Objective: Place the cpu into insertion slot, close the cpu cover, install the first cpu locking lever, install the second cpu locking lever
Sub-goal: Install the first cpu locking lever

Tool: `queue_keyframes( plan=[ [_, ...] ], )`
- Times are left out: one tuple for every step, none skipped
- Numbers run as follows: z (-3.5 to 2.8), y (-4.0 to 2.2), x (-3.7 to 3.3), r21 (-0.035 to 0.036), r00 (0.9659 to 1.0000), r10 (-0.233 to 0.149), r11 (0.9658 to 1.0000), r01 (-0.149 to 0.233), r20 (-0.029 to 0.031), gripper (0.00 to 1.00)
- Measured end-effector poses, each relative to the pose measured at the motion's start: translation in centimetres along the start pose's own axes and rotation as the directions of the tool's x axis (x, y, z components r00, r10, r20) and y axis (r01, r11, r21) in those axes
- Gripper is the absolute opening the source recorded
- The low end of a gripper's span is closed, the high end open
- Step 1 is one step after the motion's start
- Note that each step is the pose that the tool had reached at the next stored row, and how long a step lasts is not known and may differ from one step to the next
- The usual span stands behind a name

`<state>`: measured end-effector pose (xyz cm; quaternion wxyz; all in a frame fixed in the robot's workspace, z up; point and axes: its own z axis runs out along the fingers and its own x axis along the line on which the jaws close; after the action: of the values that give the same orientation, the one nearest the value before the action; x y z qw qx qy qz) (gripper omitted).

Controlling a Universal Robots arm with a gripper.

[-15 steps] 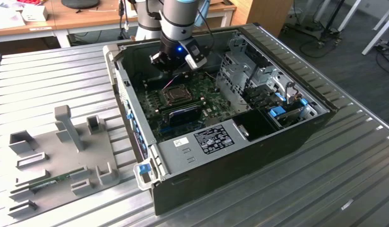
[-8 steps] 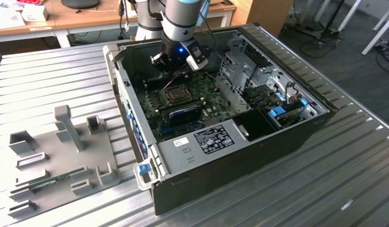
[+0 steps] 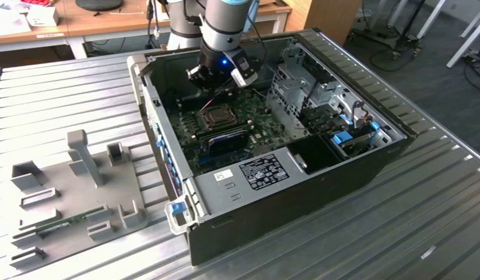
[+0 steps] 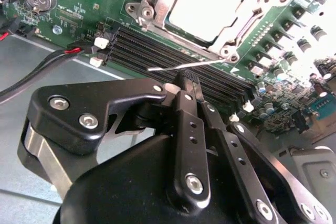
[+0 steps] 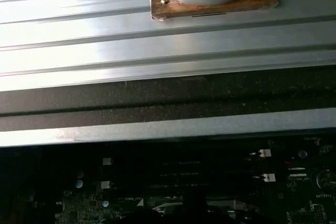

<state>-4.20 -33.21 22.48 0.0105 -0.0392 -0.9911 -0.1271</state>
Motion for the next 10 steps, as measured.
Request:
queue_keyframes(
  plan=[
    [0.03, -0.01, -0.01, 0.0000, 1.0000, 0.000, 1.0000, 0.000, 0.0000, 0.10],
    [0.07, -0.02, -0.04, 0.0000, 1.0000, 0.000, 1.0000, 0.000, -0.0001, 0.10],
    [0.10, -0.03, -0.05, 0.0002, 1.0000, -0.001, 1.0000, 0.001, -0.0002, 0.10],
    [0.12, -0.03, -0.07, 0.0003, 1.0000, -0.001, 1.0000, 0.001, -0.0003, 0.10],
    [0.13, -0.03, -0.10, 0.0004, 1.0000, -0.001, 1.0000, 0.001, -0.0004, 0.10],
    [0.15, -0.04, -0.13, 0.0003, 1.0000, -0.001, 1.0000, 0.001, -0.0003, 0.10],
    [0.18, -0.04, -0.15, 0.0001, 1.0000, -0.001, 1.0000, 0.001, -0.0003, 0.10],
    [0.22, -0.05, -0.17, -0.0001, 1.0000, -0.001, 1.0000, 0.001, -0.0003, 0.10],
    [0.26, -0.05, -0.18, -0.0001, 1.0000, -0.001, 1.0000, 0.001, -0.0002, 0.10],
    [0.30, -0.06, -0.19, 0.0001, 1.0000, -0.001, 1.0000, 0.001, -0.0003, 0.10]
  ],
)
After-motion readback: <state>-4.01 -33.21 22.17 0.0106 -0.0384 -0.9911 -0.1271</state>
